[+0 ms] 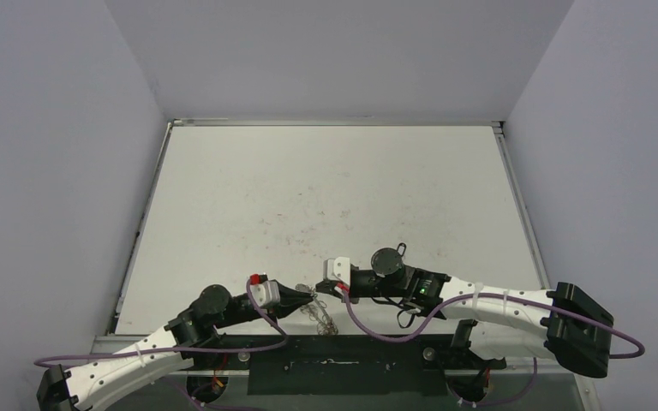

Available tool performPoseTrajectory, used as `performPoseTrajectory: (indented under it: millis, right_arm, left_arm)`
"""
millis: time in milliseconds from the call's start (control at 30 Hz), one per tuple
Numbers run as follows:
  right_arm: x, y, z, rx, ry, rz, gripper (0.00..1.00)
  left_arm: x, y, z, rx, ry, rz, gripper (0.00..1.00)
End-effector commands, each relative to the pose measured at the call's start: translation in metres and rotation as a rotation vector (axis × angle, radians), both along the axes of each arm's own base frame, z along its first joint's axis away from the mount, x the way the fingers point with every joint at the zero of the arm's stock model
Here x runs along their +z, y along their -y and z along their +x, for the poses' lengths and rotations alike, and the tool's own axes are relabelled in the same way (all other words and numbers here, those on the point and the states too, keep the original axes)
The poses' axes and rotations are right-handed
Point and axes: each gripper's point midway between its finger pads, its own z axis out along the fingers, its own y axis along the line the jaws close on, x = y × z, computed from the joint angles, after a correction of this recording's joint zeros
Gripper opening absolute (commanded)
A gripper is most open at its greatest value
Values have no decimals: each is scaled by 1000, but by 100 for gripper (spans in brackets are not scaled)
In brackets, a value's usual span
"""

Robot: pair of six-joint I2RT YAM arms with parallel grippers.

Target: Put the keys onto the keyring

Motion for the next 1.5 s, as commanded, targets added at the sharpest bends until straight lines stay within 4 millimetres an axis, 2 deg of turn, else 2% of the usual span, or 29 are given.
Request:
performPoseTrajectory:
  millis: [0,233,367,533,600,667,867,1100,1467]
  right_arm:
    - [6,4,16,-115,-89,31,0]
    - [-2,16,34,-247,-188,-12,0]
    - [-3,15,21,-154,-158,-9,1]
    - [11,20,4,-24,8,86,39]
    - [17,22,1,5,77,110,50]
    - [22,23,0,27,139,127,55]
    - [30,17,2,84,263,110,57]
    - [30,13,2,113,292,103,56]
    - [35,36,3,16,251,106,56]
  left_arm:
    - [32,0,1,4,48,-47,0]
    - [32,-2,1,8,43,-38,0]
    - [30,-2,0,2,37,-28,0]
    - [28,-2,-7,-44,68,6,0]
    - [28,-2,-10,-57,65,13,0]
    - [29,-1,-13,-75,65,12,0]
    - [31,3,-16,-103,68,-8,0]
    - [28,6,-16,-120,96,16,0]
    - [30,5,-5,-120,381,76,0]
